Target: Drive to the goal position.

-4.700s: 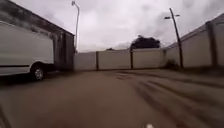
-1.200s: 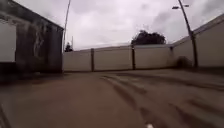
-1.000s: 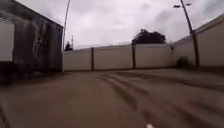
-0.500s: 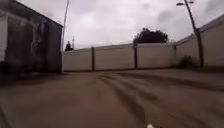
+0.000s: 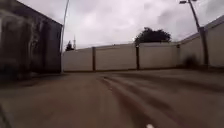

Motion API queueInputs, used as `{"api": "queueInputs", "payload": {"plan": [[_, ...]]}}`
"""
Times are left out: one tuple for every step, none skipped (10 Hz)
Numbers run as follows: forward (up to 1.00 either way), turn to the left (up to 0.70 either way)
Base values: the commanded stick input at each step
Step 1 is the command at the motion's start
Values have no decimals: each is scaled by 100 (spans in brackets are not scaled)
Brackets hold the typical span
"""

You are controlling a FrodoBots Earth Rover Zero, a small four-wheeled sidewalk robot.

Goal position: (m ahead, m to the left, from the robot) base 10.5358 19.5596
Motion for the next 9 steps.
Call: {"api": "queueInputs", "payload": {"plan": [[70,1],[70,4],[70,22],[70,32],[70,22],[70,8],[70,0],[70,0],[70,0]]}}
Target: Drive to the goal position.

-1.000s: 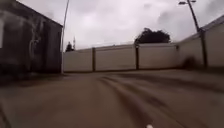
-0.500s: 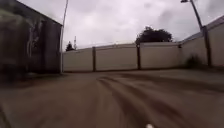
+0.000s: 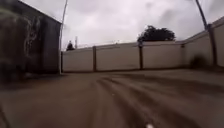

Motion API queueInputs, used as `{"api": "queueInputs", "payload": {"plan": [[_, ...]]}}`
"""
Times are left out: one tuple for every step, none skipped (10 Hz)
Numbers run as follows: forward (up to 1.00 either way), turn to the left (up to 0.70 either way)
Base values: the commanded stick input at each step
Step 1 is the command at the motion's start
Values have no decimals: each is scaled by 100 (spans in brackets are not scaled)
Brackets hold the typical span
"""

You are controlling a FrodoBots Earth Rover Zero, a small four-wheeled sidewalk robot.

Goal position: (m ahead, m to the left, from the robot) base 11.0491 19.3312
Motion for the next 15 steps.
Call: {"api": "queueInputs", "payload": {"plan": [[70,0],[70,0],[70,0],[70,0],[70,0],[70,0],[70,0],[70,0],[70,6],[70,18],[70,35],[70,35],[70,0],[70,0],[70,0]]}}
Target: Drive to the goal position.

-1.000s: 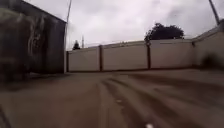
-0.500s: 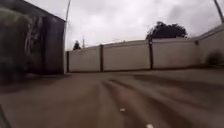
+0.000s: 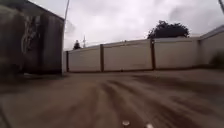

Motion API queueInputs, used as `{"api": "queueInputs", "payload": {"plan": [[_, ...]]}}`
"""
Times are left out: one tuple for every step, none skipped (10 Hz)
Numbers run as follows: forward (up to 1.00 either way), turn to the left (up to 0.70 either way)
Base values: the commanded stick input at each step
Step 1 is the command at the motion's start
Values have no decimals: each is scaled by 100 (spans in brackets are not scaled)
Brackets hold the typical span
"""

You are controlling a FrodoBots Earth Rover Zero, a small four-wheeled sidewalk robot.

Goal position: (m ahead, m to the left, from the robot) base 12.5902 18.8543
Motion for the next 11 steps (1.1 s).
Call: {"api": "queueInputs", "payload": {"plan": [[70,0],[70,0],[70,0],[70,0],[70,0],[70,0],[70,0],[70,0],[70,0],[70,0],[70,0]]}}
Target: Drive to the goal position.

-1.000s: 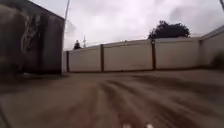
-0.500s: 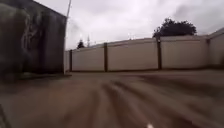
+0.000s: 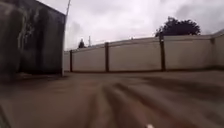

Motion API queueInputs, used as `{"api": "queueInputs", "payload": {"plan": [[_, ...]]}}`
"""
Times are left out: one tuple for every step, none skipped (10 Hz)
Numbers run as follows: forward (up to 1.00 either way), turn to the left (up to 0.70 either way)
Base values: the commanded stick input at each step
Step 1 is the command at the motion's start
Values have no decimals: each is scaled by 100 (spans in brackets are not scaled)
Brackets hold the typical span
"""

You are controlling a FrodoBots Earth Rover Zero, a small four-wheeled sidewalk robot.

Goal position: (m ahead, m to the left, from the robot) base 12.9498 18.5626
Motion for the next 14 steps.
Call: {"api": "queueInputs", "payload": {"plan": [[70,0],[70,0],[70,0],[70,0],[70,0],[70,0],[70,0],[70,0],[70,0],[70,0],[70,0],[70,0],[70,0],[70,0]]}}
